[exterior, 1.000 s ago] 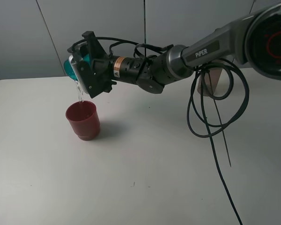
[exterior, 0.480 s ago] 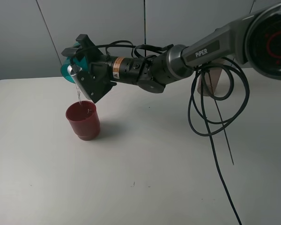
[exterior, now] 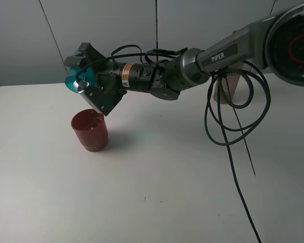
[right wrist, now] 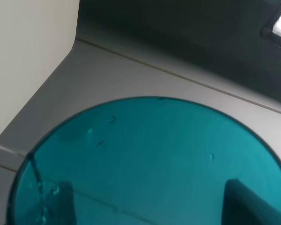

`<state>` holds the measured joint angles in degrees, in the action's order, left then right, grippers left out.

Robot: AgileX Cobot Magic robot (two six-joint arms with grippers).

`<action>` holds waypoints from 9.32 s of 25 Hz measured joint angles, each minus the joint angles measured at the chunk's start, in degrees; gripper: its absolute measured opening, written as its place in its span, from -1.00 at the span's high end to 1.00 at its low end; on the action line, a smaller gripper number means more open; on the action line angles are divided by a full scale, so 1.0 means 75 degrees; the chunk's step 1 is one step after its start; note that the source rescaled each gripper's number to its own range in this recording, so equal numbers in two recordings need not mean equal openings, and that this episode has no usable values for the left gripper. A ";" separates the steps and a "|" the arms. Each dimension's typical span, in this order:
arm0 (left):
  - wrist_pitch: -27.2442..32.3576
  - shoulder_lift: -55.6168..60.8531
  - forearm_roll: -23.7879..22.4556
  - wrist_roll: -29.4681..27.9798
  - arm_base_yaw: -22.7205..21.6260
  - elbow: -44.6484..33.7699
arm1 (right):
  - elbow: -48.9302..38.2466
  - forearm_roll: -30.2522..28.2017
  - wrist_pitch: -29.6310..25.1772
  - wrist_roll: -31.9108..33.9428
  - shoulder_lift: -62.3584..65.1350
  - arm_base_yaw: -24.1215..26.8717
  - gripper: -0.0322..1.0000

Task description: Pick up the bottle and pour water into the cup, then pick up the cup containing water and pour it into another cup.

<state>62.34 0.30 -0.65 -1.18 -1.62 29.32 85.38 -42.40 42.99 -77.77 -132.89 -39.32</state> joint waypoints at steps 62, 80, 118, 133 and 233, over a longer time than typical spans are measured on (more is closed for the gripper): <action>0.0000 0.0000 0.0000 0.0000 0.0000 0.0000 | -0.6196 0.5022 0.1065 1.0426 0.2000 0.2447 0.83; 0.0000 0.0000 0.0000 0.0015 0.0000 0.0000 | -0.5516 0.5022 0.1269 1.0444 0.1086 0.2460 0.83; 0.0000 0.0000 0.0000 0.0012 0.0000 0.0000 | -0.7177 0.4781 -0.7294 1.0661 0.8911 0.2446 -1.00; 0.0000 0.0000 0.0000 0.0012 0.0000 0.0000 | -0.6333 0.4828 -1.4443 1.0647 1.4824 0.2435 -1.00; 0.0000 0.0000 -0.0014 -0.0018 0.0000 0.0000 | -0.7462 0.5599 -1.4116 1.0607 1.7727 0.4729 -1.00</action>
<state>62.34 0.30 -0.75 -1.31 -1.62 29.32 29.42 -0.41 -62.89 1.78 0.06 -3.85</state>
